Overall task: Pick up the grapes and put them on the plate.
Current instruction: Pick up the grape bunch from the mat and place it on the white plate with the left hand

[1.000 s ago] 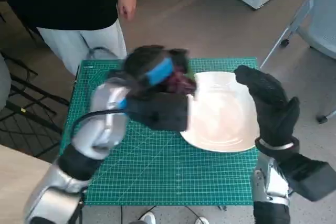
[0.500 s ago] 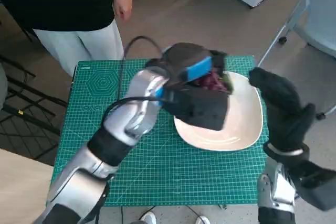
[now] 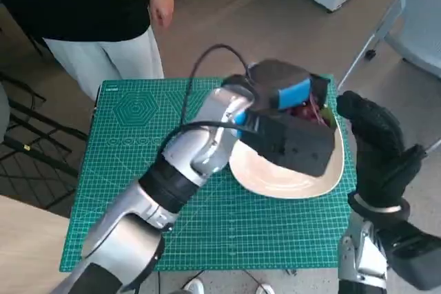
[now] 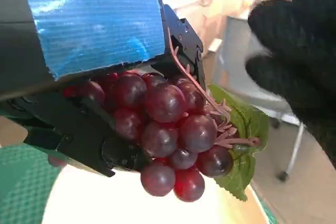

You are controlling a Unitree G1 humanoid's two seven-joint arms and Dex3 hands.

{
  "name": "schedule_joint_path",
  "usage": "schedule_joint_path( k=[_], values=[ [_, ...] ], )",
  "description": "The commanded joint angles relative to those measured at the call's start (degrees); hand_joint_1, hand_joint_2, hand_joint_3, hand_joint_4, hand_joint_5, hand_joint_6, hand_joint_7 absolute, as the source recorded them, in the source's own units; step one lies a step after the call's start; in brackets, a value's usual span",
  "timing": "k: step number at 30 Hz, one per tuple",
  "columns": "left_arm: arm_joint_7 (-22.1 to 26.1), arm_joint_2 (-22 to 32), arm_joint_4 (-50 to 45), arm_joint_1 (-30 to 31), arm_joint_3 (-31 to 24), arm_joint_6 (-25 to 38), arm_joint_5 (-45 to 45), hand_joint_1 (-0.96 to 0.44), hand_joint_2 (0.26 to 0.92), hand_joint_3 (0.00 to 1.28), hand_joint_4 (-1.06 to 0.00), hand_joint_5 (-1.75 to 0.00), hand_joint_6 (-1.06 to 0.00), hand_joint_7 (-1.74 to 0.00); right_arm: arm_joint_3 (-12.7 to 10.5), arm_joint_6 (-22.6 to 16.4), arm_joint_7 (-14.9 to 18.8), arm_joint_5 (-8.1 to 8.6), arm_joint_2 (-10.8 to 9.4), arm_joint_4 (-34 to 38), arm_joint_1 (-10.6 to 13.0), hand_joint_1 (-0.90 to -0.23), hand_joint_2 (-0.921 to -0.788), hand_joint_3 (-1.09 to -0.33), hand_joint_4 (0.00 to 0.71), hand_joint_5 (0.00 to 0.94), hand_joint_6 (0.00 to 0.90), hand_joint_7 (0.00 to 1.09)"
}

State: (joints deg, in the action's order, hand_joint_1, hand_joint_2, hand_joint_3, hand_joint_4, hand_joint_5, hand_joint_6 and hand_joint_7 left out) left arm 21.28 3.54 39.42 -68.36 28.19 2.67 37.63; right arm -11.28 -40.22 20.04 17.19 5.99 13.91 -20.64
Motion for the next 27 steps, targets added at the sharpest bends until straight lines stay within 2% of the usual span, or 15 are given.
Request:
schedule_joint_path(
  k=[1,7,12,13,14,17,18,20,22,24,26,27],
  values=[
    [-1.13,-0.52,2.17,-2.34,-0.11,-1.46,-0.73,0.0,0.92,0.18,-0.52,-1.51,-0.58,-1.05,0.07,-0.15,-1.49,-1.46,-0.4,-0.02,1.65,-0.65,-0.921,-0.73,0.281,0.0,0.212,0.07],
    [-1.86,-0.63,3.63,-2.6,0.01,-2.13,-0.42,0.0,0.921,0.17,-0.54,-1.5,-0.58,-1.05,0.29,-0.25,-2.45,-2.19,-0.42,-0.34,1.91,-0.653,-0.921,-0.733,0.28,0.0,0.21,0.07],
    [-1.71,-1.04,4.85,-2.87,0.37,-1.34,-0.11,0.0,0.921,0.2,-0.51,-1.39,-0.52,-1.25,0.61,-0.3,-2.91,-2.47,-0.45,-0.45,1.95,-0.654,-0.921,-0.735,0.279,0.0,0.208,0.07],
    [-1.73,-1.19,5.1,-2.86,0.47,-1.01,0.01,0.02,0.919,0.2,-0.51,-1.38,-0.5,-1.24,0.67,-0.3,-2.94,-2.45,-0.45,-0.43,1.94,-0.654,-0.921,-0.736,0.279,0.0,0.208,0.07],
    [-1.82,-1.33,5.34,-2.83,0.59,-0.69,0.17,0.06,0.916,0.2,-0.51,-1.38,-0.49,-1.14,0.74,-0.31,-2.96,-2.41,-0.45,-0.41,1.92,-0.654,-0.921,-0.736,0.279,0.0,0.207,0.07],
    [-2.79,-1.76,6.22,-2.72,1.38,0.32,1.23,0.25,0.909,0.18,-0.57,-1.35,-0.46,-0.55,0.96,-0.31,-2.93,-2.21,-0.48,-0.39,1.89,-0.654,-0.921,-0.737,0.278,0.0,0.206,0.07],
    [-3.28,-1.88,6.55,-2.71,1.77,0.64,1.74,0.28,0.911,0.19,-0.56,-1.36,-0.45,-0.41,1.03,-0.32,-2.9,-2.14,-0.49,-0.36,1.87,-0.654,-0.921,-0.738,0.278,0.0,0.206,0.07],
    [-4.44,-2.06,7.14,-2.64,2.63,1.14,2.78,0.28,0.912,0.21,-0.51,-1.36,-0.41,-0.22,1.17,-0.4,-2.82,-2.03,-0.55,-0.15,1.8,-0.654,-0.921,-0.737,0.278,0.0,0.205,0.07],
    [-5.51,-2.14,7.47,-2.44,3.26,1.37,3.52,0.07,0.902,0.17,-0.45,-1.15,-0.38,-0.11,1.3,-0.48,-2.76,-1.95,-0.59,0.06,1.72,-0.655,-0.921,-0.737,0.278,0.001,0.205,0.08],
    [-6.72,-2.17,7.69,-2.03,3.62,1.31,3.95,-0.22,0.9,0.09,-0.37,-0.72,-0.35,-0.05,1.44,-0.52,-2.66,-1.83,-0.63,0.36,1.54,-0.655,-0.921,-0.736,0.279,0.001,0.205,0.08],
    [-7.89,-2.19,7.83,-1.51,3.79,1.18,4.07,-0.39,0.909,0.05,-0.29,-0.38,-0.31,-0.03,1.57,-0.53,-2.5,-1.66,-0.68,0.77,1.29,-0.655,-0.921,-0.736,0.278,0.001,0.204,0.08],
    [-8.29,-2.18,7.86,-1.29,3.8,1.11,3.98,-0.43,0.912,0.04,-0.25,-0.28,-0.3,-0.02,1.62,-0.52,-2.42,-1.56,-0.67,0.94,1.18,-0.655,-0.921,-0.736,0.278,0.001,0.204,0.08]
  ],
)
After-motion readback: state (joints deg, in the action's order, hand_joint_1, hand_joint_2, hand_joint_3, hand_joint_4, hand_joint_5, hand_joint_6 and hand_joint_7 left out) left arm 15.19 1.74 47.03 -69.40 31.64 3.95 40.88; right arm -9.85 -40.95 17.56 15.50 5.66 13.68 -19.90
